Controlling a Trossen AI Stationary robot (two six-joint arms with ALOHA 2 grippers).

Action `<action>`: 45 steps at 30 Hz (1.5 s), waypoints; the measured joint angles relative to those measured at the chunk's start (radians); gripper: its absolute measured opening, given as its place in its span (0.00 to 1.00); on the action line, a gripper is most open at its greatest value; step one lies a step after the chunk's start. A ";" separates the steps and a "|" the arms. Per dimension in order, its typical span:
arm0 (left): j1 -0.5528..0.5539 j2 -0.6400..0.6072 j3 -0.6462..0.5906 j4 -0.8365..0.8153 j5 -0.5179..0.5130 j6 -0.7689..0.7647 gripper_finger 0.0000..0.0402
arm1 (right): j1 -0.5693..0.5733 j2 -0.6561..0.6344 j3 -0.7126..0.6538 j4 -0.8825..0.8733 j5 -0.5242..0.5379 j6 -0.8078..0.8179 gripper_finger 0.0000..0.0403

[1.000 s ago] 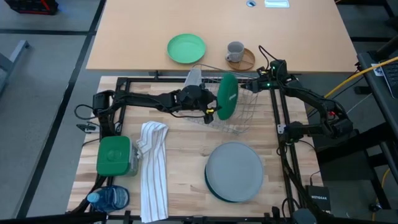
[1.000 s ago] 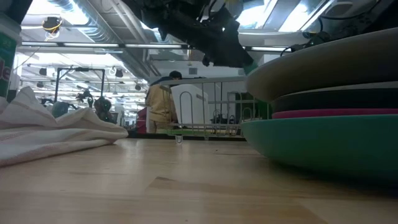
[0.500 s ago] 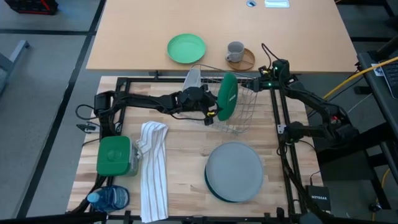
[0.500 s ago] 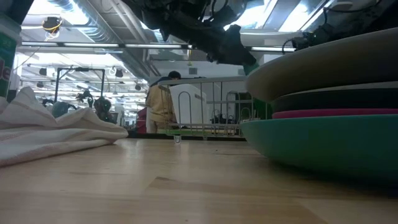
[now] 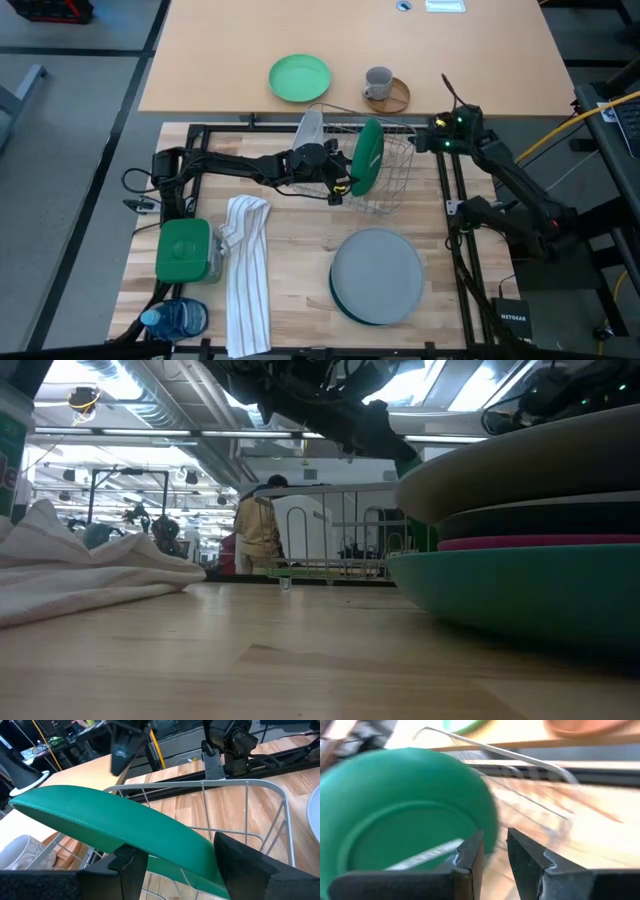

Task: Sort dishes
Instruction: Put the dark green plate in the dish rack

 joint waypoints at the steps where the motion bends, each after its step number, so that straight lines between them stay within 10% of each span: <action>1: 0.000 0.000 0.000 0.000 0.000 0.000 0.53 | 0.000 -0.018 0.000 -0.033 0.034 -0.001 0.22; 11: 0.000 0.000 0.000 0.000 0.002 0.027 0.53 | 0.000 -0.104 0.000 -0.248 0.341 0.000 0.22; 29: -0.010 0.000 0.000 -0.001 -0.001 0.050 0.53 | 0.006 0.041 0.000 -0.181 0.376 0.025 0.22; 45: -0.010 0.000 0.000 -0.003 -0.002 0.051 0.53 | 0.242 0.122 0.000 -0.096 0.498 0.132 0.22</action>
